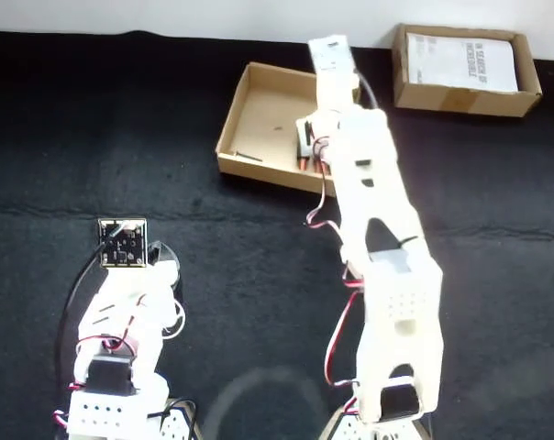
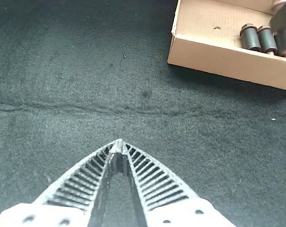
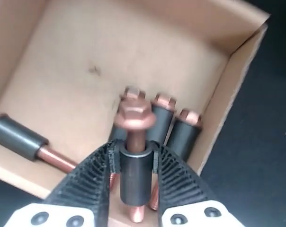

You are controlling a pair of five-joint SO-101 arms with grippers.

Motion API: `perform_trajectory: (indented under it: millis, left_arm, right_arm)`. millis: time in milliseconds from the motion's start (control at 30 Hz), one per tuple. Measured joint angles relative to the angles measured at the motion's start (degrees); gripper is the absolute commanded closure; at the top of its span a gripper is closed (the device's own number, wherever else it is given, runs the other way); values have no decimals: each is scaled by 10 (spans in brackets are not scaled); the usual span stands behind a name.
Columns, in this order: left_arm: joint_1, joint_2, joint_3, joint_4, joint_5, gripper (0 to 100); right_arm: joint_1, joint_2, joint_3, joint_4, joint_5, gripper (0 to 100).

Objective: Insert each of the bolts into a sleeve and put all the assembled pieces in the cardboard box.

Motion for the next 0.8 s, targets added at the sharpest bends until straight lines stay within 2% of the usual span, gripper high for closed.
perform_trajectory:
  millis: [133,267,333,667,800]
  left_arm:
    - [0,0,0,0,0,989]
    - [0,0,0,0,0,989]
    - [0,0,0,0,0,988]
    - [0,0,0,0,0,988]
    - [0,0,0,0,0,988]
  right_arm:
    - [0,73,-98,53,0,955]
    - [-1,110,-184,96,0,779]
    - [-2,113,-223,132,0,733]
    - [30,113,-483,379,0,731]
    - [55,112,-574,417,0,731]
